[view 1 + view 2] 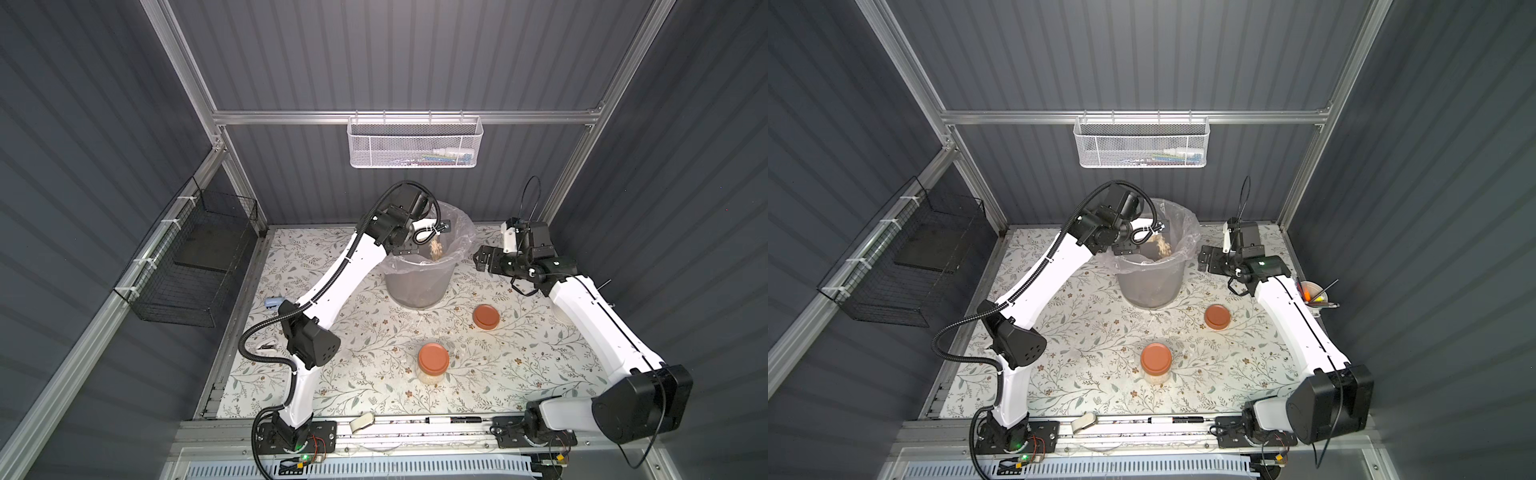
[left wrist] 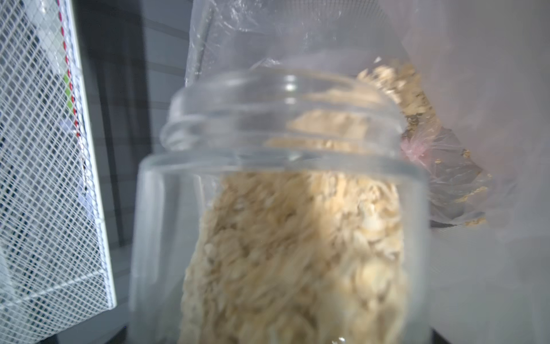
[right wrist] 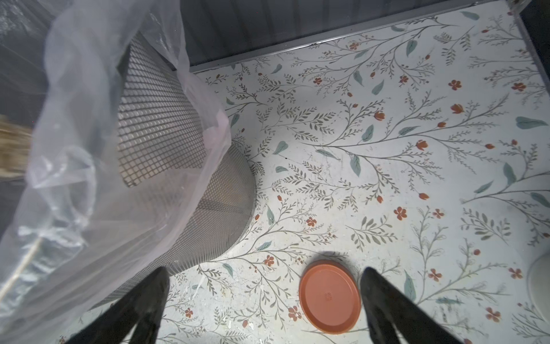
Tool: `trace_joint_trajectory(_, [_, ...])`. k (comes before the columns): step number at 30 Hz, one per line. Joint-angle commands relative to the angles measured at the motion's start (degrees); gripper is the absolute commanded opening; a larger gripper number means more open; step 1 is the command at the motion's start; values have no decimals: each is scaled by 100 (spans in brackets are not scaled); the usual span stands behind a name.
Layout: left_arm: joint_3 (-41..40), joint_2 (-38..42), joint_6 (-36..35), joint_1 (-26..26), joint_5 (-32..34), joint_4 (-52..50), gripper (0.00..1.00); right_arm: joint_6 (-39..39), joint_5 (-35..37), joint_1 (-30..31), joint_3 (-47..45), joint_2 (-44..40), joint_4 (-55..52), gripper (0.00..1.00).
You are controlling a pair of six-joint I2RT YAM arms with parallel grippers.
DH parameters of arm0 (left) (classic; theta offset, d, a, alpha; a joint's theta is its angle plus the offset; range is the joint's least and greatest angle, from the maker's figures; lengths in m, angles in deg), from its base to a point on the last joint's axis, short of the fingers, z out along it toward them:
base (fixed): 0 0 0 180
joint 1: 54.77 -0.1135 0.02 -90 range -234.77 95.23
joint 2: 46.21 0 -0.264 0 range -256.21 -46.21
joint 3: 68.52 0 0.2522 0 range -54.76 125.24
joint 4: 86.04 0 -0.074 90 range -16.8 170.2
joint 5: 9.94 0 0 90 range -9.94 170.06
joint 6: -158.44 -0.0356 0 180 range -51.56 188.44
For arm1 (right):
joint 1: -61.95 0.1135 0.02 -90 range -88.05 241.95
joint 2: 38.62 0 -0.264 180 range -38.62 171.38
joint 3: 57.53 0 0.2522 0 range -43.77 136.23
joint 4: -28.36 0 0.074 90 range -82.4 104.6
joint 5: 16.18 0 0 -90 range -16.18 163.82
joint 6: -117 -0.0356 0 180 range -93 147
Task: Empty expired oatmeal from jars
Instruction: Pour the expired oatmeal into the trash bin.
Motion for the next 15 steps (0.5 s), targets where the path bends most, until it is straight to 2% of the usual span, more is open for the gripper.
trace_joint_trajectory(1, [-270, 162, -890, 61, 668, 732, 0, -123, -327, 7, 47, -24, 227, 99])
trace_joint_trajectory(8, [-734, 177, -1449, 76, 1079, 1254, 0, -147, -402, 7, -9, 37, 348, 99])
trace_joint_trajectory(15, [-1097, 290, -2333, 80, 1301, 2107, 0, -208, -513, 7, -80, 193, 531, 99])
